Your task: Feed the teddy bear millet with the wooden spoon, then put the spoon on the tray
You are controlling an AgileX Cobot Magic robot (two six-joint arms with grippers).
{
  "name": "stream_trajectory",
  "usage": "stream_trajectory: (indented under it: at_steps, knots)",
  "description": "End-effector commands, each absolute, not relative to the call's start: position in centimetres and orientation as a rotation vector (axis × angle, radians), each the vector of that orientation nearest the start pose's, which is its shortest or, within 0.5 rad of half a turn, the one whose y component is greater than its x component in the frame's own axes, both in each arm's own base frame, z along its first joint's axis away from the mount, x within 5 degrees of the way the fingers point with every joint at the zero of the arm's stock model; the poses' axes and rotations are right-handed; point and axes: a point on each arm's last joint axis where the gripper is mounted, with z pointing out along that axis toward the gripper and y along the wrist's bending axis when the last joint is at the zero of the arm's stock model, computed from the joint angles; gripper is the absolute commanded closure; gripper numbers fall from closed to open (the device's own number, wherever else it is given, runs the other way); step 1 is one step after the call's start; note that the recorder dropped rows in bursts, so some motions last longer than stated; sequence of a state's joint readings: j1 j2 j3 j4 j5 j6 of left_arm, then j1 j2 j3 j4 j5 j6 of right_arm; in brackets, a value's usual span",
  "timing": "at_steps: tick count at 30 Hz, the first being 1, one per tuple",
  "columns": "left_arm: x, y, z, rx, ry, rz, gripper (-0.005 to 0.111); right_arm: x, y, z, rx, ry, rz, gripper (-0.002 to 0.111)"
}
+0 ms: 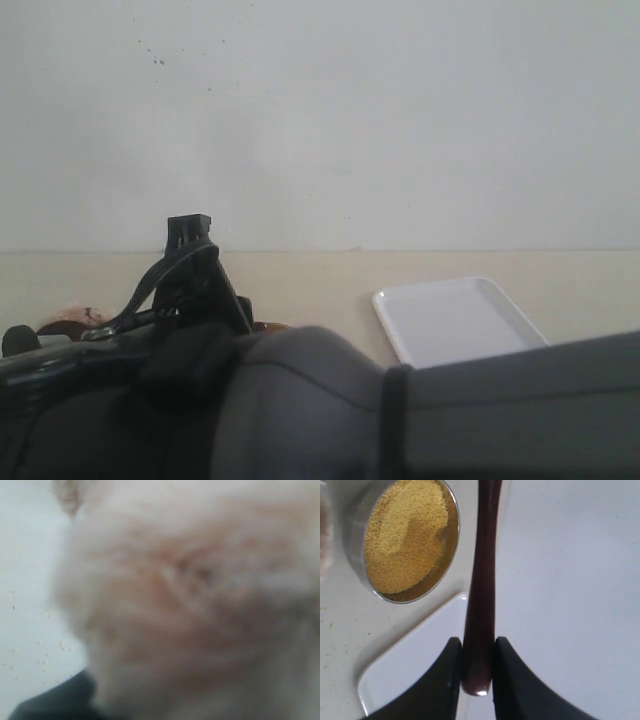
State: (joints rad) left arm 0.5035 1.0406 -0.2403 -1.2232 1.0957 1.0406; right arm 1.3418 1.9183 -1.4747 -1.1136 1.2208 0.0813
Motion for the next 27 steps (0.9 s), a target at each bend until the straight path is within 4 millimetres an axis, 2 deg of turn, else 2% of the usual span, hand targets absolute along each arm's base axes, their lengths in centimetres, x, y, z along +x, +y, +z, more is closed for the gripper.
stream_trajectory:
  at_steps: [1, 16, 22, 27]
  knots:
    - [13.1, -1.6, 19.3, -0.247, 2.325, -1.133, 0.103, 16.8, 36.2, 27.2, -1.662, 1.461, -1.029, 0.106]
    - [13.1, -1.6, 19.3, -0.247, 2.325, -1.133, 0.103, 17.3, 36.0, 27.3, -1.627, 1.475, -1.030, 0.106]
    - [13.1, -1.6, 19.3, -0.247, 2.325, -1.133, 0.103, 17.7, 35.4, 28.0, -1.516, 1.564, -0.963, 0.106]
    - [13.1, -1.6, 19.3, -0.247, 2.325, -1.133, 0.103, 18.6, 34.0, 28.9, -1.452, 1.685, -0.899, 0.106]
